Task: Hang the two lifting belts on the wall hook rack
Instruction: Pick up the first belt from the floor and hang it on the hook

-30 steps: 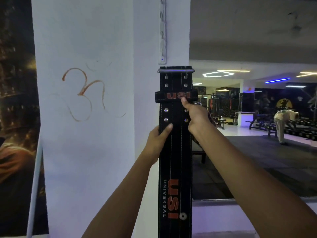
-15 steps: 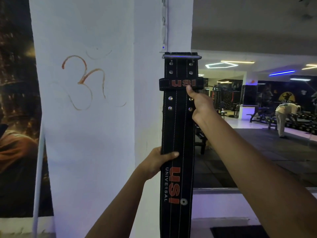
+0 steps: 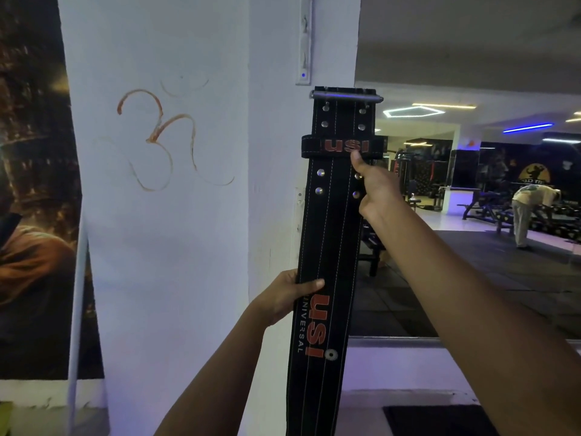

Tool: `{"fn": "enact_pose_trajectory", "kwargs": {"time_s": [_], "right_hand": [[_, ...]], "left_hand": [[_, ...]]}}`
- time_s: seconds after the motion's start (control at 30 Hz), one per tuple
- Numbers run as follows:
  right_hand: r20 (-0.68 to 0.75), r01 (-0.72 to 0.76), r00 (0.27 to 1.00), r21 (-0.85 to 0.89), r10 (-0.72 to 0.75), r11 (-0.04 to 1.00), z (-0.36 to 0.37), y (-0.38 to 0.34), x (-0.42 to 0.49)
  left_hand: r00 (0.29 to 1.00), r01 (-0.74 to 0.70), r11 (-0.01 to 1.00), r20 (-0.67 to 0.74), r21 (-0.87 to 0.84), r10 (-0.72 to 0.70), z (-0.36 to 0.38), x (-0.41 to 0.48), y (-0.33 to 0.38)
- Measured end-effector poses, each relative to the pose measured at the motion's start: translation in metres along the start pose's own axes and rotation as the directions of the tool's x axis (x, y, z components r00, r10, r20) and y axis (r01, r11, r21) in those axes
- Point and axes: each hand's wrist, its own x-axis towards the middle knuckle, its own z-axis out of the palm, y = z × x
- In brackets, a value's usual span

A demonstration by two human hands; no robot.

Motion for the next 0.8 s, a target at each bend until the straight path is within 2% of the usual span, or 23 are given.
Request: {"fn": "enact_pose_trajectory", "kwargs": {"time_s": [0.07, 0.13, 0.23, 0.33, 0.47, 0.57, 0.63, 0.7, 0.8], "right_hand": [[0.005, 0.01, 1.0, 0.004, -0.01, 1.0, -0.002, 0.001, 0.004], [0.004, 0.029, 1.0, 0.01, -0.029, 1.0, -0.004, 0.001, 0.006], [0.033, 0.04, 0.999, 0.001, -0.041, 0.999, -0.006, 0.005, 0.002], [0.108, 0.109, 0.988, 0.006, -0.109, 0.994, -0.015, 0.009, -0.006], [0.223, 0.177, 0.962, -0.082, -0.155, 0.981, -0.037, 0.027, -0.006], [0.313, 0.042, 0.949, -0.217, 0.029, 0.975, -0.063, 0.069, -0.016], [0.383, -0.071, 0.912, -0.202, 0.146, 0.977, -0.075, 0.089, -0.025], [0.391, -0.071, 0.914, -0.117, 0.112, 0.991, -0.077, 0.093, -0.026], [0.371, 0.012, 0.929, -0.041, 0.004, 0.999, -0.073, 0.09, -0.03]], "left_hand": [[0.998, -0.051, 0.995, -0.046, -0.09, 0.047, 0.005, 0.003, 0.024], [0.985, -0.161, 0.979, -0.075, -0.128, 0.152, 0.01, 0.012, 0.061], [0.932, -0.333, 0.936, -0.189, -0.113, 0.308, 0.022, 0.028, 0.124], [0.86, -0.423, 0.905, -0.339, -0.053, 0.382, 0.032, 0.042, 0.155], [0.833, -0.451, 0.891, -0.381, -0.046, 0.401, 0.04, 0.05, 0.148], [0.827, -0.453, 0.889, -0.402, -0.063, 0.392, 0.042, 0.05, 0.149], [0.825, -0.455, 0.888, -0.409, -0.069, 0.391, 0.04, 0.05, 0.151], [0.824, -0.461, 0.884, -0.403, -0.07, 0.398, 0.039, 0.05, 0.152], [0.819, -0.474, 0.878, -0.397, -0.062, 0.414, 0.04, 0.05, 0.155]]}}
